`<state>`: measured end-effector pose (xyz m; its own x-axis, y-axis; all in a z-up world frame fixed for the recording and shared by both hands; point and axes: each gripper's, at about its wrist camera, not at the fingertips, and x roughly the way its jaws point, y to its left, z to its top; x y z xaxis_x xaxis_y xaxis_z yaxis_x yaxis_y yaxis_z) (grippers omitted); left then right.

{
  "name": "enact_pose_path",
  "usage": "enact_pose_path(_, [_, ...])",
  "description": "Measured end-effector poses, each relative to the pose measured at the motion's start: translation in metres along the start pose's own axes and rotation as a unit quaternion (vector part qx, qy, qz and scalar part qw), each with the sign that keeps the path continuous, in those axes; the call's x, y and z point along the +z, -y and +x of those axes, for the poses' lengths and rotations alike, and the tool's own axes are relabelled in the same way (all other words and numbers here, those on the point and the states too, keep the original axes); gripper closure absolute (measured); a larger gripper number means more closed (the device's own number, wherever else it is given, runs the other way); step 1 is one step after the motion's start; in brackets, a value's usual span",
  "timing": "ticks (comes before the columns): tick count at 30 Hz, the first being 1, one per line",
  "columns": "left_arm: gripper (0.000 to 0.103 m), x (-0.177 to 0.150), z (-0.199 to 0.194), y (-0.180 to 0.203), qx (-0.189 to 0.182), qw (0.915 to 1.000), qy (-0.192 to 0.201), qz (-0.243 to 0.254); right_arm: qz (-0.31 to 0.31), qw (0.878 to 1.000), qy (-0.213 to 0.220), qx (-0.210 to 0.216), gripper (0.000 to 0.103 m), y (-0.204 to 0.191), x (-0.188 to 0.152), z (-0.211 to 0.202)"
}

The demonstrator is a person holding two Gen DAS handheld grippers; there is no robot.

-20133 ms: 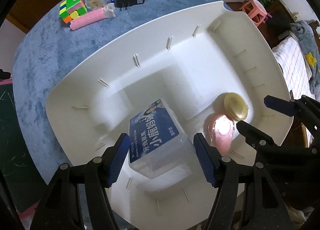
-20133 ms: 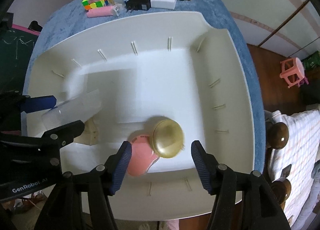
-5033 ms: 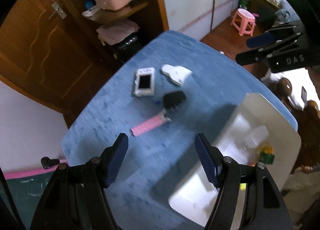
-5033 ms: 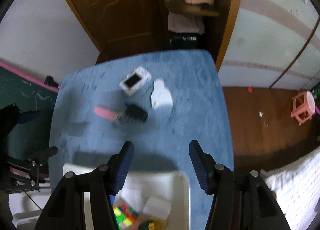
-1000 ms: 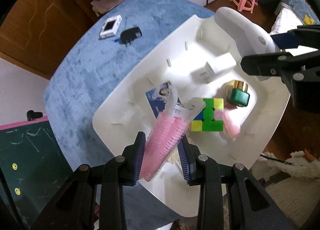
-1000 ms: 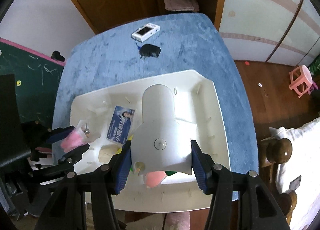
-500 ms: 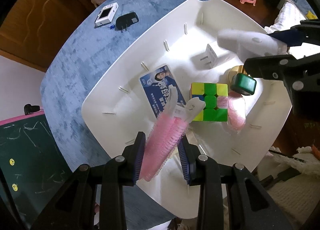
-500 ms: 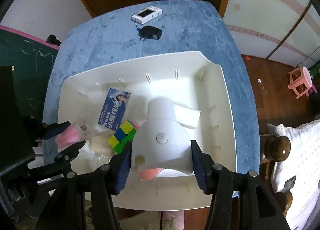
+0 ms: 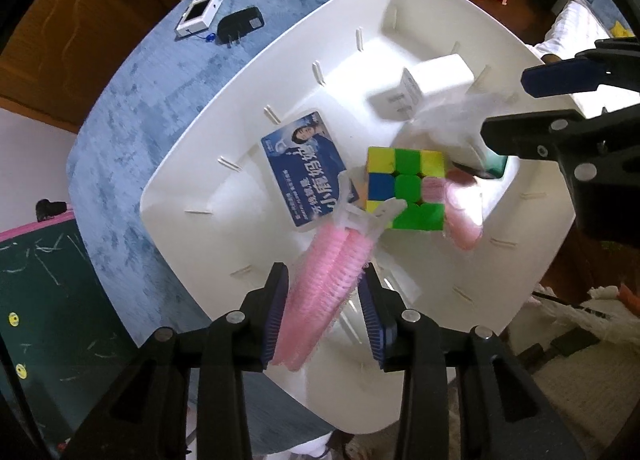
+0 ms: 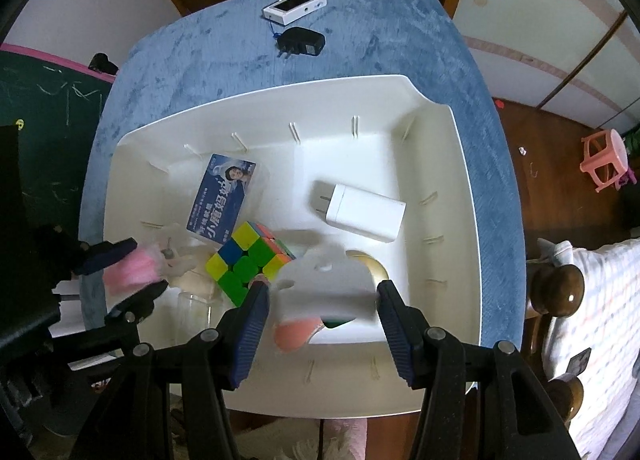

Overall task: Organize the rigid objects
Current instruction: 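Carry the curlers over the tray with the left tool while the right tool drops the white holder in, then open the left tool to release the pink curlers into the tray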

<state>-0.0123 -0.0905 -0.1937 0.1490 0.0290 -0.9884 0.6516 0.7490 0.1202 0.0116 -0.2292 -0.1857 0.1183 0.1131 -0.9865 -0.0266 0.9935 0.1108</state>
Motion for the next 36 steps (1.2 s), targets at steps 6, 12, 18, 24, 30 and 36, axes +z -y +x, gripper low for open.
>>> enact_pose_path(6, [0.048,0.0,-0.008,-0.001,-0.004,0.9999,0.012,-0.008,-0.007,1.0,0.006,0.001,0.043,-0.001,0.0,-0.004])
enact_pose_path(12, [0.048,0.0,-0.01,-0.001,0.002,0.9999,0.01,-0.014,-0.015,1.0,0.008,0.003,0.043,-0.004,0.0,-0.006])
enact_pose_path(18, [0.048,0.0,-0.015,-0.002,0.002,0.9997,0.013,-0.02,-0.018,1.0,0.011,0.006,0.043,-0.003,0.001,-0.009])
enact_pose_path(24, [0.048,0.003,-0.022,-0.009,0.005,0.9993,0.019,-0.032,-0.022,1.0,0.014,0.011,0.043,-0.002,0.005,-0.012])
enact_pose_path(30, [0.048,0.011,-0.034,-0.025,-0.002,0.998,0.026,-0.057,-0.03,0.999,0.016,0.015,0.043,0.0,0.011,-0.014])
enact_pose_path(36, [0.048,0.026,-0.051,-0.051,-0.005,0.9954,0.043,-0.085,-0.044,0.999,0.022,0.019,0.043,0.002,0.025,-0.018])
